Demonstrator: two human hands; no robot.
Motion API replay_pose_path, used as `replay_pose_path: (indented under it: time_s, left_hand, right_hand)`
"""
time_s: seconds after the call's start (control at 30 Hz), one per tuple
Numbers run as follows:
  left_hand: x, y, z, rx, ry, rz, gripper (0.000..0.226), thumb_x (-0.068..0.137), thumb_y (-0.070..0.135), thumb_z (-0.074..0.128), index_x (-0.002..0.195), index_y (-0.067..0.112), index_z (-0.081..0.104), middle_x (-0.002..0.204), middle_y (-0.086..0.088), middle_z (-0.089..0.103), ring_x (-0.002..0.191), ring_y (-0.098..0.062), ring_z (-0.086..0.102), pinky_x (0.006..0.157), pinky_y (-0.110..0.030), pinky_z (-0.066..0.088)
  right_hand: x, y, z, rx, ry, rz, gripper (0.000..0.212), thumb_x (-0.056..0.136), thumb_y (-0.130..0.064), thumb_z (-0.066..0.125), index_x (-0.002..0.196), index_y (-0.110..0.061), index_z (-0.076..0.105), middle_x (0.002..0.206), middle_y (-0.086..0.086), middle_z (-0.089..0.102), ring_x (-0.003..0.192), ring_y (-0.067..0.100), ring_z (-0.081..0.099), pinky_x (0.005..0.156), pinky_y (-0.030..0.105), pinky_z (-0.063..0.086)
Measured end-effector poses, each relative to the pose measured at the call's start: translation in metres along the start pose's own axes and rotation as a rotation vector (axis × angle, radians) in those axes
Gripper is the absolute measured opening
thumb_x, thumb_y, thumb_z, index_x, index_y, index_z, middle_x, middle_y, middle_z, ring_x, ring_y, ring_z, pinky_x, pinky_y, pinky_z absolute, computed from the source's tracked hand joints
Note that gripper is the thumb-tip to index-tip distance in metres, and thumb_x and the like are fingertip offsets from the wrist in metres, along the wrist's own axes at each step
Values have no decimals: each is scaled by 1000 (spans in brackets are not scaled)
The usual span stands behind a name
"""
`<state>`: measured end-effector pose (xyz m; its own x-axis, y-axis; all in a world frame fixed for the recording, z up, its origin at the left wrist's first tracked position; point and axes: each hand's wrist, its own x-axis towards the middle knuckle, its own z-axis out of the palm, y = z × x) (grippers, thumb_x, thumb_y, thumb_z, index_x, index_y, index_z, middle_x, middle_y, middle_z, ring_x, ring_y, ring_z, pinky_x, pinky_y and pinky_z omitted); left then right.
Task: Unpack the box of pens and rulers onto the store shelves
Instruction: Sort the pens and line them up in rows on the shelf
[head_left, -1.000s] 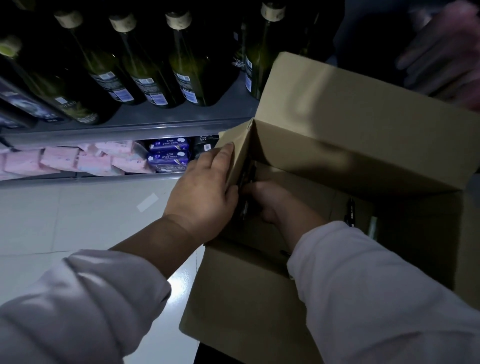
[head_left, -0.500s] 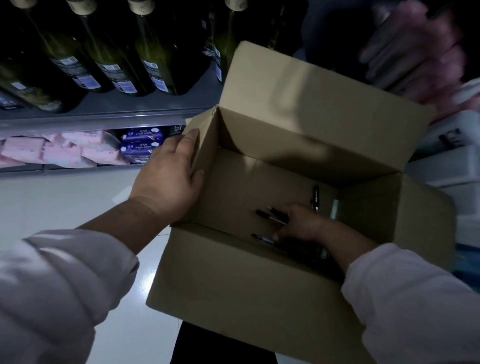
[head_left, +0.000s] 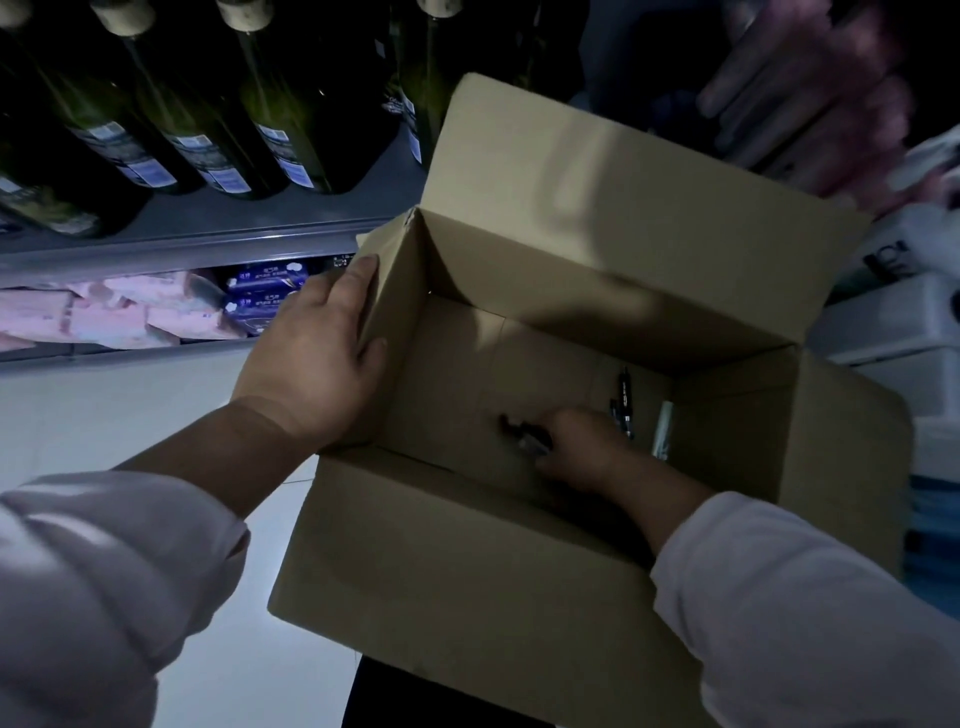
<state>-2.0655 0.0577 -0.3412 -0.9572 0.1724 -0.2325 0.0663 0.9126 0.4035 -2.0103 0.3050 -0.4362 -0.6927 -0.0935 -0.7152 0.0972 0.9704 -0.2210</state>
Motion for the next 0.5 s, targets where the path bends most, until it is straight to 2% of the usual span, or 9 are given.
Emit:
replay_pose_path:
  time_s: [0.07,0.17,0.23,0.3,0.37,0.5]
  left_hand:
    - [0,0,0,1,0,-2,71,89,23,57,150,17,21,142,-19,39,127,-37,39,104,-43,34]
    - [1,3,0,-1,-6,0,72,89,24,57,150,19,20,141,-18,39,125,-36,40,103,-43,35]
    - [0,5,1,3,-11,0,72,90,25,56,150,20,19,142,-17,39,125,-36,40,103,-43,36]
    - [0,7,1,0,-15,-3,71,90,25,56,151,21,19,142,-17,39,125,-36,40,102,-43,36]
    - [-1,8,0,-5,-23,2,71,90,24,56,151,21,19,140,-17,40,123,-36,42,100,-43,37]
    - [-2,11,2,-20,-37,21,67,91,24,54,150,20,21,139,-17,41,120,-36,44,97,-43,39]
  right_hand:
    - [0,8,-8,146,161,114,29,85,-29,62,111,-17,62,110,11,65,100,28,61,71,27,40]
    - [-4,23,-14,82,355,301,37,88,-27,58,123,-15,56,125,14,56,115,33,52,87,33,43]
    - [-7,28,-14,48,343,422,42,90,-28,56,129,-14,52,137,14,41,126,35,37,99,41,37]
    - [-9,28,-10,76,293,509,43,92,-23,52,134,-13,47,143,15,28,130,38,28,102,46,34]
    - [-9,27,-4,152,286,571,47,93,-18,51,139,-13,39,146,16,22,129,40,28,102,47,36]
    - [-11,29,4,378,337,636,63,88,-15,61,141,-10,28,148,17,19,128,41,33,101,44,38]
